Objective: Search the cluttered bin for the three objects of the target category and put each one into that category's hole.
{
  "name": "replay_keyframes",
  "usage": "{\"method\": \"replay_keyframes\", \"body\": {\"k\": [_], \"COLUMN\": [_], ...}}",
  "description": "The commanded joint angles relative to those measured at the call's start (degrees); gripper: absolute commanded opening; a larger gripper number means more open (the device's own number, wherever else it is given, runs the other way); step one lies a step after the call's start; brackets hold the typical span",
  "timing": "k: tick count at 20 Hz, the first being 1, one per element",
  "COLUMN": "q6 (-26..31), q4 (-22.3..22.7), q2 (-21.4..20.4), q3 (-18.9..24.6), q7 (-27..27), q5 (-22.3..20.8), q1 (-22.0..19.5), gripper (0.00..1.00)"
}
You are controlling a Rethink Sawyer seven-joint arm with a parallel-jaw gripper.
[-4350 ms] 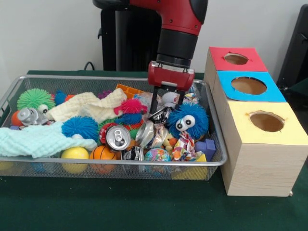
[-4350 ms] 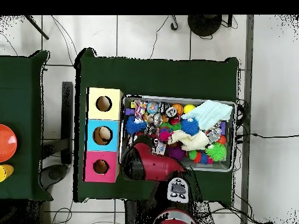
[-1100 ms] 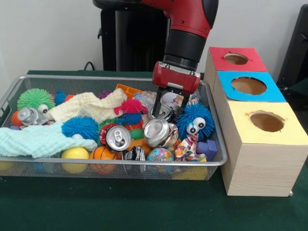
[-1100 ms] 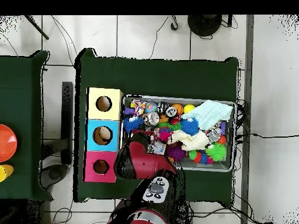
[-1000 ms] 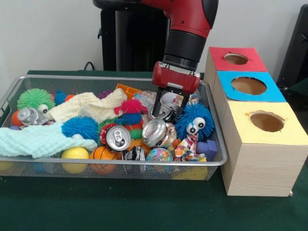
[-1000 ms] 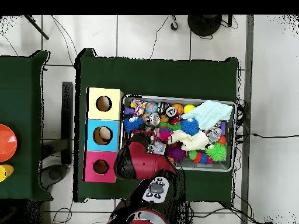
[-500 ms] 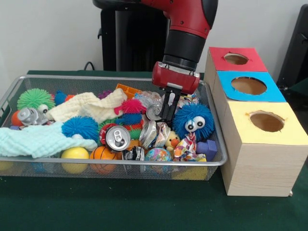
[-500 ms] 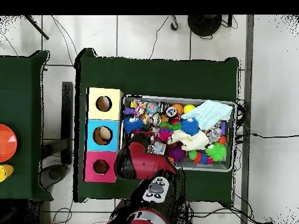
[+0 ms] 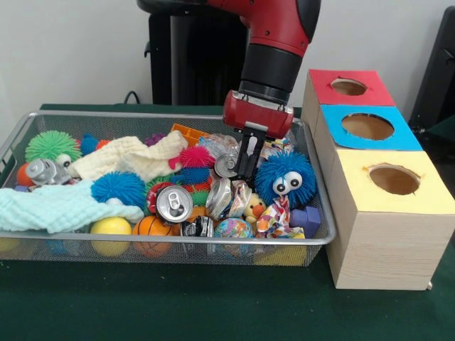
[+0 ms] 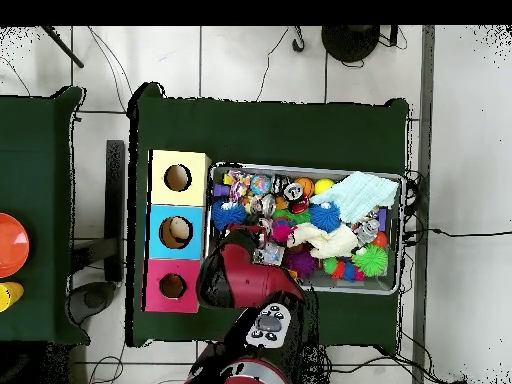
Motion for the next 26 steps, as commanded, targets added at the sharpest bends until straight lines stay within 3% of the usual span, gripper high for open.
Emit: {"method": "replay_keyframes", "body": {"k": [1,4,5,8,12,18,26], "q6": [-0.6,-3.7,-5.0,-11.3,-16.1,-18.5,-26.9], "q4": [3.3,3.2,3.4,3.4,2.3,1.5,2.5], "q2": [-1.3,-1.4,-1.5,-1.6,-1.1,-0.3,1.0], "q3": [2.2,3.6,4.6,7.7,9.5,11.0,12.0], "q7": [11.0,10.9,11.3,12.9,14.1,14.4,16.5], "q5": [-0.1,-2.4,-3.3,-7.6,-9.1,-8.8,-6.0], "q1": [-1.6,-3.0,-4.0,-7.0,-7.6,-8.3,-8.2], "gripper": [0.00,0.00,1.00,1.00,1.00,1.00,1.00]}}
